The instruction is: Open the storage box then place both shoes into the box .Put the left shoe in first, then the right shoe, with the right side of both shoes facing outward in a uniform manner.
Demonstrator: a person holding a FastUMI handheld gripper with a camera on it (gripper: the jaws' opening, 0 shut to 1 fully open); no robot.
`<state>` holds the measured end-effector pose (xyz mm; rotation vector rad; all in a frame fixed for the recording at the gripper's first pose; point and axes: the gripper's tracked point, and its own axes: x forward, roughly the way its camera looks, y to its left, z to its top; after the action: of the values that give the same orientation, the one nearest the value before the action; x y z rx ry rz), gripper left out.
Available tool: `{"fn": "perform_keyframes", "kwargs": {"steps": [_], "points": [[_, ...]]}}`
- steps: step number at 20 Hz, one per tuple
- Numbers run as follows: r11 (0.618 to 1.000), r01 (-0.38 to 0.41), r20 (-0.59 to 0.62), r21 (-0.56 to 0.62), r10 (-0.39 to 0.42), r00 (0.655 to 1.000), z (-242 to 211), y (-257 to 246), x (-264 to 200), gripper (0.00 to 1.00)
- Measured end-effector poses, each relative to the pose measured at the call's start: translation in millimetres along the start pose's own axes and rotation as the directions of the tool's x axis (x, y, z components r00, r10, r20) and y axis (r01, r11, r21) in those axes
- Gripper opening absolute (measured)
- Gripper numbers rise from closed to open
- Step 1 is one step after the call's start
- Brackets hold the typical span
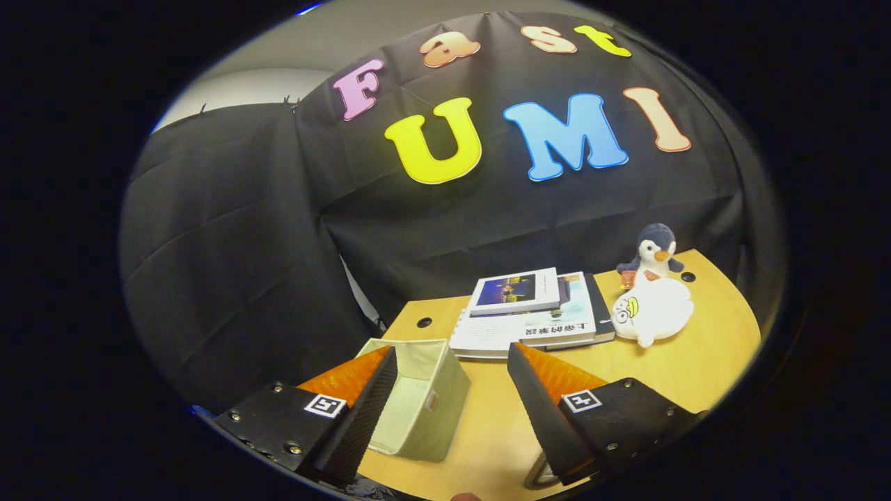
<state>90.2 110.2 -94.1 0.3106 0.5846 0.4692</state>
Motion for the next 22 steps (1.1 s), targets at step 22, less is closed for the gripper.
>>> {"fn": "perform_keyframes", "kwargs": {"steps": [22], "points": [[0.977,0.21,-0.263,0.024,-0.197,0.945,-146,-133,-15,0.98]]}}
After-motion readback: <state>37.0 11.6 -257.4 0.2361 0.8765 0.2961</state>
